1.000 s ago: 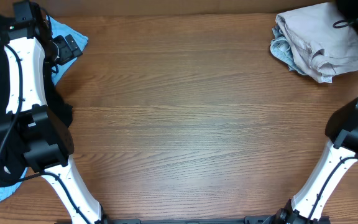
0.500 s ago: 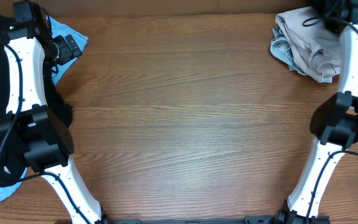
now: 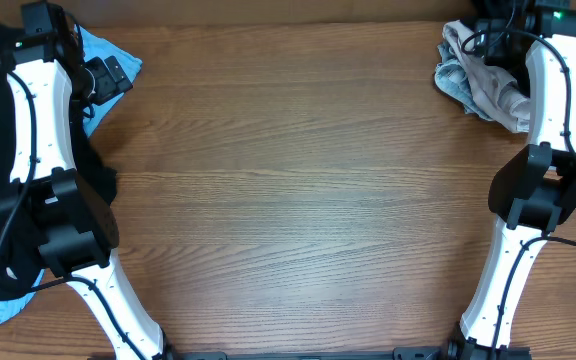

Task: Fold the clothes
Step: 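Lower the bundle onto the beige stack and open the right gripper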

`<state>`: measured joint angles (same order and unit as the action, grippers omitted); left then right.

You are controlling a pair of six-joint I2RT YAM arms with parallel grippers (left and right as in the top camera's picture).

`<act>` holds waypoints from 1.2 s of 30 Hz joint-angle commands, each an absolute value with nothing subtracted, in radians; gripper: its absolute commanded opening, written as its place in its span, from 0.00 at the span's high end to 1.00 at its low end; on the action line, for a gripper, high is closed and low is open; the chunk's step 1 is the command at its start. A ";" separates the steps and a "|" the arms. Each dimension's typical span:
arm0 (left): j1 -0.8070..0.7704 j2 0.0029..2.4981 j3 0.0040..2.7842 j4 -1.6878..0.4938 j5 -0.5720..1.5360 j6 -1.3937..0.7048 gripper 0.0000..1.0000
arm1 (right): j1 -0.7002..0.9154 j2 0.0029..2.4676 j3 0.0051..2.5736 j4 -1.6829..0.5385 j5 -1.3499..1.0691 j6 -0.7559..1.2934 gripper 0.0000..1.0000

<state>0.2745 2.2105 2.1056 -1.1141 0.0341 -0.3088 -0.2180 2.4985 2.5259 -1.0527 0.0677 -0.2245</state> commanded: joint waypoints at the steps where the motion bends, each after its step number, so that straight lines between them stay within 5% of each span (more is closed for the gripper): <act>1: 0.268 2.204 2.113 -1.119 0.046 -0.322 0.00 | -0.216 2.420 2.580 -1.123 -0.194 -0.204 0.00; 11: 0.268 2.204 2.113 -1.131 0.046 -0.322 0.00 | -0.270 2.301 2.594 -1.053 -0.334 -0.204 0.04; 22: 0.268 2.204 2.113 -1.104 0.045 -0.322 0.00 | -0.292 2.302 2.526 -0.790 -0.163 -0.179 0.90; 24: 0.268 2.204 2.113 -1.101 0.045 -0.322 0.00 | -0.292 2.304 2.465 -0.753 -0.141 -0.178 0.93; 26: 0.268 2.204 2.113 -1.102 0.045 -0.322 0.00 | -0.292 2.304 2.400 -0.746 -0.141 -0.178 0.92; 32: 0.268 2.204 2.113 -1.100 0.045 -0.321 0.00 | -0.294 2.304 2.102 -0.677 -0.091 -0.130 0.57; 36: 0.268 2.204 2.113 -1.100 0.041 -0.321 0.00 | -0.294 2.304 1.856 -0.517 -0.094 -0.129 0.07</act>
<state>0.2745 2.2108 2.1056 -1.1019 0.0345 -0.3092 -0.2947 2.3108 1.9957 -0.5816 -0.1139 -0.1440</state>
